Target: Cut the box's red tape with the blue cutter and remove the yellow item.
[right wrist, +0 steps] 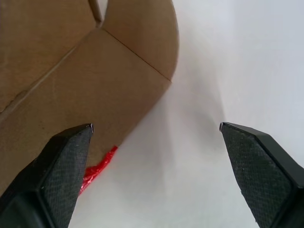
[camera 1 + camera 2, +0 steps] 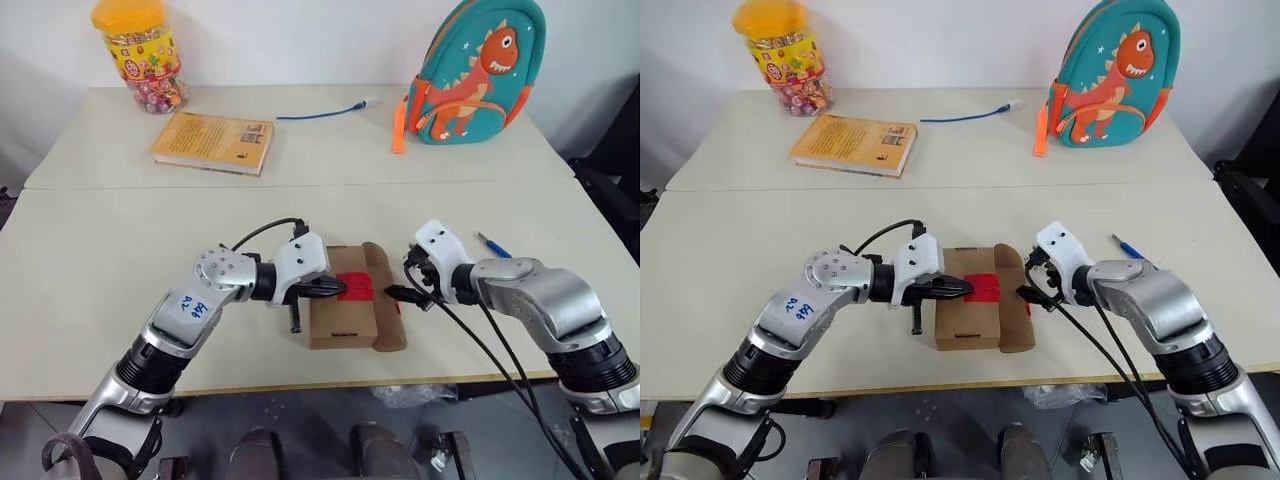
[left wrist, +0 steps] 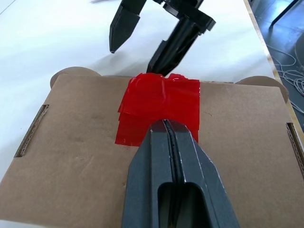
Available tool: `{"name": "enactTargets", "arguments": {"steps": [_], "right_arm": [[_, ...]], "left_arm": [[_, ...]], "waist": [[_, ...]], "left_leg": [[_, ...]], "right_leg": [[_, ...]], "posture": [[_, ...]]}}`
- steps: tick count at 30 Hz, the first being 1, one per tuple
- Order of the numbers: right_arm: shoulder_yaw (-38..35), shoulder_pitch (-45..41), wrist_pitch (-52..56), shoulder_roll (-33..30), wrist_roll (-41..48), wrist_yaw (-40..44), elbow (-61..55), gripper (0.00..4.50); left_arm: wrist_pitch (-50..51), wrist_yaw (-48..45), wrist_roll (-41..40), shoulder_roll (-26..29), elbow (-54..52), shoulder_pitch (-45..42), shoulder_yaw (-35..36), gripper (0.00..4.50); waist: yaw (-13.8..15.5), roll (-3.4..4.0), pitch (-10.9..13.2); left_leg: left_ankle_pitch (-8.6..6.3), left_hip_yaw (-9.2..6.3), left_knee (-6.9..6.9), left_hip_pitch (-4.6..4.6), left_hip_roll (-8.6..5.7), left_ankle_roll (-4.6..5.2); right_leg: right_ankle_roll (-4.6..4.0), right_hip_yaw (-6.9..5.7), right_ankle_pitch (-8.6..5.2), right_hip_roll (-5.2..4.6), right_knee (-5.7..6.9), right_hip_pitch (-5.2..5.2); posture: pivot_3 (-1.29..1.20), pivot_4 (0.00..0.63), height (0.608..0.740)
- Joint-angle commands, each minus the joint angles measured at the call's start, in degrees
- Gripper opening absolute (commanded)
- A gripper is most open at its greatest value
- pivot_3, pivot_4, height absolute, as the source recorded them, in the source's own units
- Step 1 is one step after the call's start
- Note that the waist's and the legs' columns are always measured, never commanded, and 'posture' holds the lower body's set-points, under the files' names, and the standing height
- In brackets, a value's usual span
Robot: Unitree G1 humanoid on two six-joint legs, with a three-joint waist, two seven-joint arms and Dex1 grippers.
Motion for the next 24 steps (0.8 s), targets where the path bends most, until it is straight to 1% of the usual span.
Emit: {"name": "enactTargets", "arguments": {"steps": [1,4,6,8,11,13,16,19,21,24], "right_arm": [[-1.39,1.91,-0.93,1.15,-0.32,1.23,0.08,4.47],[-6.59,1.45,0.28,0.76,2.15,3.7,2.54,4.47],[-12.02,-0.62,4.66,0.96,7.08,7.16,7.04,4.47],[-15.61,-2.78,10.07,1.14,11.32,10.35,12.48,4.47],[-16.24,-5.11,15.04,1.31,14.3,14.76,19.0,4.47],[-16.96,-8.28,19.34,3.68,16.21,16.11,24.1,4.47],[-12.93,-10.44,19.51,4.85,15.31,18.62,27.35,4.47],[-7.89,-11.46,18.5,4.42,14.6,23.05,28.39,4.47],[-4.13,-13.2,16.97,5.81,13.61,26.14,30.91,4.47],[0.63,-15.22,13.93,7.06,11.05,29.75,34.35,3.92]], "left_arm": [[3.62,0.51,2.77,0.86,2.72,2.51,-3.25,0.0],[3.65,0.67,2.77,1.0,2.51,2.74,-3.18,0.0],[3.53,0.65,2.73,1.15,2.27,3.03,-3.14,0.0],[3.25,0.6,2.77,1.2,2.32,3.18,-3.13,0.0],[2.73,0.37,2.88,1.25,2.52,3.33,-3.21,0.0],[2.69,0.11,2.81,1.33,2.56,3.13,-3.14,0.0],[2.78,-0.15,2.68,1.49,2.46,2.97,-2.94,0.0],[2.86,-0.35,2.6,1.73,2.28,3.01,-2.81,0.0],[3.16,-0.35,2.51,2.08,1.75,3.36,-2.56,0.0],[3.56,-0.38,2.26,2.62,1.01,3.79,-2.15,0.0]], "waist": [[-0.02,-0.1,-0.13],[0.01,-0.12,-0.15],[0.03,-0.12,-0.14],[0.02,-0.12,-0.14],[0.01,-0.11,-0.15],[-0.02,-0.11,-0.15],[-0.03,-0.04,-0.18],[-0.04,0.02,-0.24],[-0.05,0.02,-0.24],[-0.34,0.01,-0.3]], "left_leg": [[0.0,0.0,-0.01,0.02,0.0,0.0],[-0.01,0.0,-0.01,0.04,0.01,-0.01],[-0.01,0.01,-0.02,0.03,0.01,-0.01],[-0.01,0.01,-0.03,0.03,0.01,-0.01],[-0.01,0.01,-0.06,0.05,0.02,-0.01],[-0.01,0.02,-0.08,0.05,0.02,-0.01],[-0.01,0.02,-0.06,0.06,0.02,-0.01],[-0.01,0.02,-0.1,0.06,0.02,-0.01],[-0.01,0.02,-0.17,0.06,0.02,-0.01],[-0.01,0.05,-0.22,0.12,0.03,-0.03]], "right_leg": [[0.0,0.0,0.0,0.0,0.0,0.02],[-0.01,0.0,0.0,0.0,0.0,0.03],[-0.01,0.0,0.01,0.01,-0.01,0.03],[-0.02,0.01,0.01,0.0,-0.02,0.03],[-0.02,0.01,0.01,0.01,-0.02,0.03],[-0.02,0.01,0.01,0.01,-0.04,0.03],[-0.04,0.01,0.02,0.01,-0.03,0.03],[-0.03,0.01,0.02,0.02,-0.07,0.02],[-0.03,0.0,0.02,0.02,-0.11,0.02],[-0.03,0.01,0.02,0.04,-0.12,0.02]], "posture": [[0.0,0.15,0.74],[0.0,0.15,0.74],[0.0,0.15,0.74],[0.0,0.15,0.74],[0.0,0.15,0.74],[0.0,0.15,0.74],[0.0,0.15,0.74],[0.0,0.15,0.74],[0.0,0.15,0.74],[0.0,0.15,0.74]]}}
